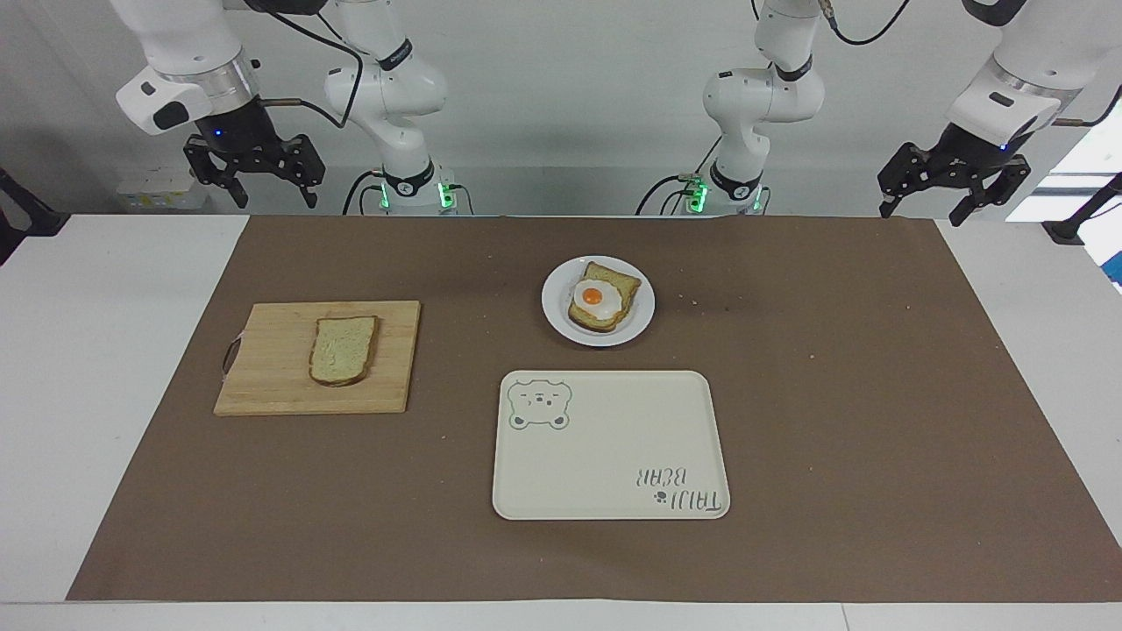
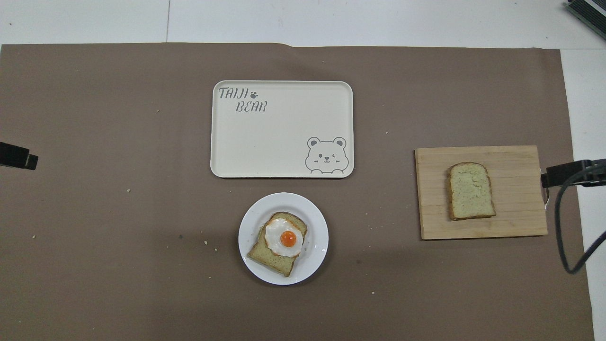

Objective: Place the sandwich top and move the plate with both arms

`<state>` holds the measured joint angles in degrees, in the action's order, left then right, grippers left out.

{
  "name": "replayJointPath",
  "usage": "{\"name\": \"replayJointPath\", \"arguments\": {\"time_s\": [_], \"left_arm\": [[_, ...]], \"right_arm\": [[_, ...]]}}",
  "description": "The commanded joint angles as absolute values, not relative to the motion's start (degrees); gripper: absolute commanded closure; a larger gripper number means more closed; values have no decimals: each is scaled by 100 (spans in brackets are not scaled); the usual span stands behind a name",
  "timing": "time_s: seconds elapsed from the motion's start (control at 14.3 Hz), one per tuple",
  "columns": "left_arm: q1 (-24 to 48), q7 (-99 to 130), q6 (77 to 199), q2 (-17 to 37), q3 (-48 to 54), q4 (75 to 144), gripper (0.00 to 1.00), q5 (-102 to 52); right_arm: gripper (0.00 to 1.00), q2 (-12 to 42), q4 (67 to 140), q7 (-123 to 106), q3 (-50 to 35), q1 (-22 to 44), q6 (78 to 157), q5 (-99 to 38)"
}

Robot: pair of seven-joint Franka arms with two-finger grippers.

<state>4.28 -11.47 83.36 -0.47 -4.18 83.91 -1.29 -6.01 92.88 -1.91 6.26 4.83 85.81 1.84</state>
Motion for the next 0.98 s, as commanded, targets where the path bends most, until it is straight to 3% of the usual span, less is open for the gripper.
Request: {"name": "replayJointPath", "arguments": {"time_s": [0.0,0.14,0.91], "left_arm": [[492,-1098,8297,-176,-448,8525,0,-88],[492,-1090,8288,-185,-439,8525,0,-88],[466,-1072,8191,-202,-431,8517,0,-123]], "right_arm": [[0,-703,9396,-308,589,405,8553,-93],[0,-633,9308,-325,580,465,8131,52],[0,-659,9360,-343,545,422,8385,264]]}}
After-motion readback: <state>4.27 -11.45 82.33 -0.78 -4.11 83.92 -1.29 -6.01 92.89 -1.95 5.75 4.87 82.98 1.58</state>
